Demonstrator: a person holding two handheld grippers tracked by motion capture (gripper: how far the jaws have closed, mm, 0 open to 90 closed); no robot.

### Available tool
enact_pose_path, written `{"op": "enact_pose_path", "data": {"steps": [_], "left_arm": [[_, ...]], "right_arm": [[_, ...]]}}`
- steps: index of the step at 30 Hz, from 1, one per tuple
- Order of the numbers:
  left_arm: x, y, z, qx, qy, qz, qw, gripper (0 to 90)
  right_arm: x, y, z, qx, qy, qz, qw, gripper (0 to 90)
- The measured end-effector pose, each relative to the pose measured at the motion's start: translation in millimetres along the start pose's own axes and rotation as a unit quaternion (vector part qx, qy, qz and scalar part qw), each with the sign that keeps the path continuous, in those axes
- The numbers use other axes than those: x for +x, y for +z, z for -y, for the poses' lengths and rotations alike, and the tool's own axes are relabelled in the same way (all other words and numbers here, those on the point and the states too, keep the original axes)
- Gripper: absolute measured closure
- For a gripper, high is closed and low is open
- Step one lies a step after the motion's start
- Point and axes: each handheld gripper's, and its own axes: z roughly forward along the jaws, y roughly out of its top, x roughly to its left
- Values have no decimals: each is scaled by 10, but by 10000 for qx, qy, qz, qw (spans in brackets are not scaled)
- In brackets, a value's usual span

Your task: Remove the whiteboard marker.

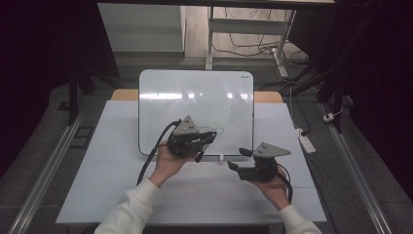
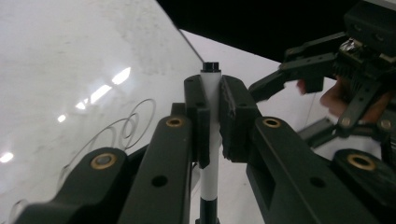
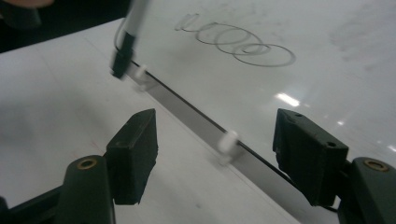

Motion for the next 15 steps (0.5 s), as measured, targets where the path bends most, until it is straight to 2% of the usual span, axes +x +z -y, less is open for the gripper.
{"op": "enact_pose_path", "data": {"steps": [8,15], "left_arm": [[-139,200,-21,87,197,25,9998,819],[-153,234,3,106,222,3,9997,819]], "right_arm": [[129,186,-154,170,87,-248,9995,344],[183,324,-213,283,296,-463,9981,425]]}}
